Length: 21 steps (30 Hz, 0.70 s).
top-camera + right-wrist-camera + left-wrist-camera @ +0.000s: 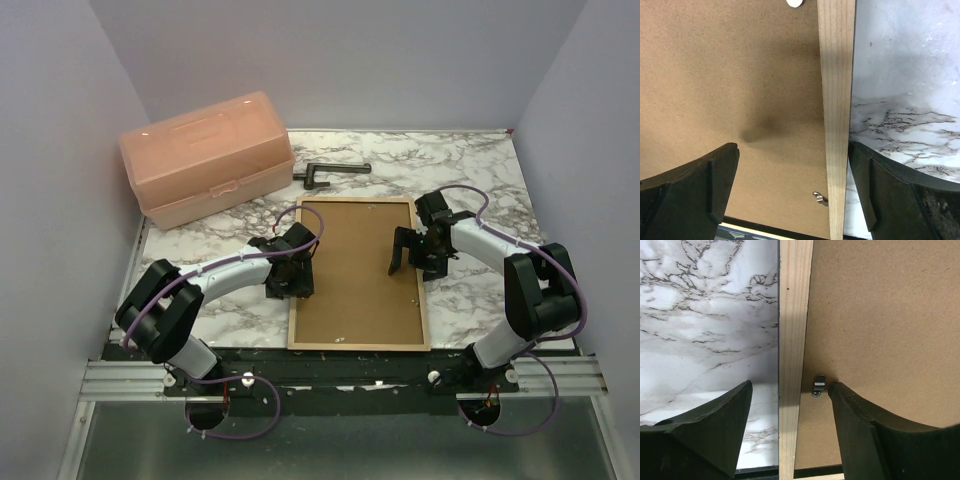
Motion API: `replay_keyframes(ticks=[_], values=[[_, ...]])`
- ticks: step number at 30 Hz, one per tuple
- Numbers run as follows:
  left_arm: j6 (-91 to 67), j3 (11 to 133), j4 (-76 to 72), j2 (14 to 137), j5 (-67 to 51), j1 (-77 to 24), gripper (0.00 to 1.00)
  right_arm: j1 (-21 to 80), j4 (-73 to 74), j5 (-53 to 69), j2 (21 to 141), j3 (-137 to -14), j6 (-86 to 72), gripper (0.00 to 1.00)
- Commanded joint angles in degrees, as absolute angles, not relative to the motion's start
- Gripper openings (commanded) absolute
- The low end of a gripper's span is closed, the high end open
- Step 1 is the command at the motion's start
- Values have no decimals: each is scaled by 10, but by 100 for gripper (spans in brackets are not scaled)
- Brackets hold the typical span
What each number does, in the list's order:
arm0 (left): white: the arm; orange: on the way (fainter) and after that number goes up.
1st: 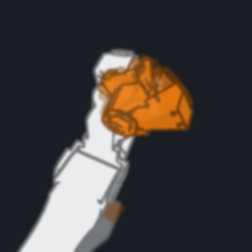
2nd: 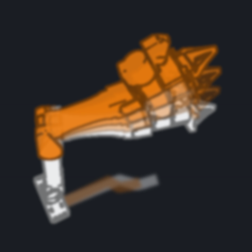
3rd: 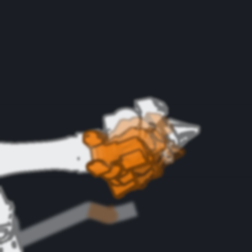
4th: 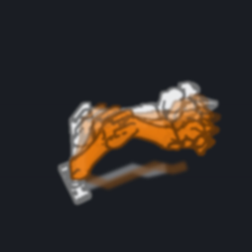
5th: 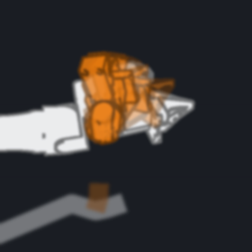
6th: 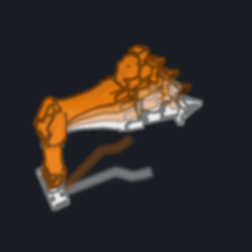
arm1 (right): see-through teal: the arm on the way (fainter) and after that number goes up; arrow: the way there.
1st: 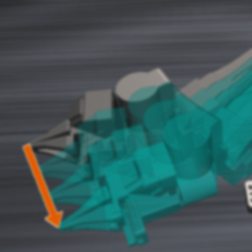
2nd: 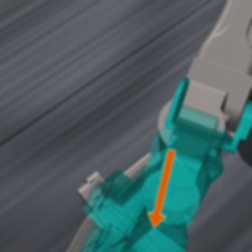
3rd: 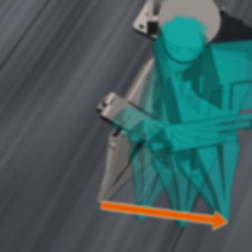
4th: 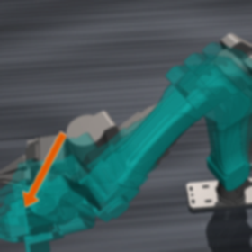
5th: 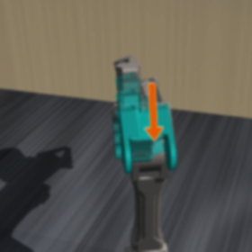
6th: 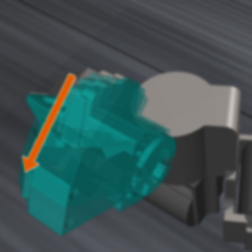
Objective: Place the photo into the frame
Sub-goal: Install the photo frame at the center of the board.
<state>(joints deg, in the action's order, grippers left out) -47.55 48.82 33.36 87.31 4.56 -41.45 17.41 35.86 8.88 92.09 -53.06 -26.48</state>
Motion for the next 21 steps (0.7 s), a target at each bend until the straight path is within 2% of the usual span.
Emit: replay_keyframes(ticks=[1, 6, 9, 13, 16, 21], values=[[-468, 475, 328, 885, 56, -417, 65, 183, 327, 137, 950, -501, -262, 100], [-470, 478, 327, 906, 57, -405, 57, 183, 327, 139, 953, -501, -260, 100], [-470, 477, 328, 917, 58, -399, 47, 183, 326, 142, 953, -501, -258, 100], [-468, 475, 327, 918, 57, -392, 19, 183, 326, 144, 953, -500, -258, 100], [-466, 471, 326, 912, 55, -392, 1, 183, 326, 145, 951, -499, -259, 100], [-460, 465, 313, 896, 38, -390, 0, 183, 325, 148, 951, -498, -259, 100]])
